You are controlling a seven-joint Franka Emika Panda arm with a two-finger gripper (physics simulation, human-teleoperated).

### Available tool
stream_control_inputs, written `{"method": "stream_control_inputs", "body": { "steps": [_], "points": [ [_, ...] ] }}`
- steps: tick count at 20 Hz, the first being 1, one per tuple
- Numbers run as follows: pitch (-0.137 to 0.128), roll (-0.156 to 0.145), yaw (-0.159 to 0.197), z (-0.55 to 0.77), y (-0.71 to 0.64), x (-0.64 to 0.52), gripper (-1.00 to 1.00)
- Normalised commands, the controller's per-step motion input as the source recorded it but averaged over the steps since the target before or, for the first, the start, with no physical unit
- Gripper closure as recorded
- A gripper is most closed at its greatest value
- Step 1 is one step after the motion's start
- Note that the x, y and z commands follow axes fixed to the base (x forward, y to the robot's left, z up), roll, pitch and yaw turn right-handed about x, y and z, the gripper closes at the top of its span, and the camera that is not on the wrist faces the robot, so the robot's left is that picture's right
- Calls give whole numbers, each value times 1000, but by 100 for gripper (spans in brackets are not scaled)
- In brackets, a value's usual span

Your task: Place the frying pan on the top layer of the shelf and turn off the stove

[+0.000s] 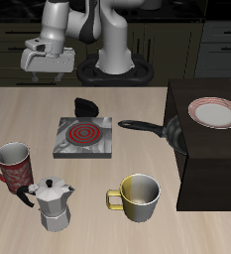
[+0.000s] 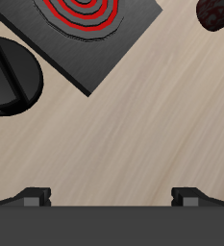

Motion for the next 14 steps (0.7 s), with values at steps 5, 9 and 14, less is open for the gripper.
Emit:
{"method": "stream_control_inputs", "body": {
  "steps": [5,9,14],
  "points": [
    [-8,55,62,-62,275,98,-100],
    [-19,29,45,66,213,249,-100],
    [21,17,-24,-39,152,82,-100]
  ]
}}
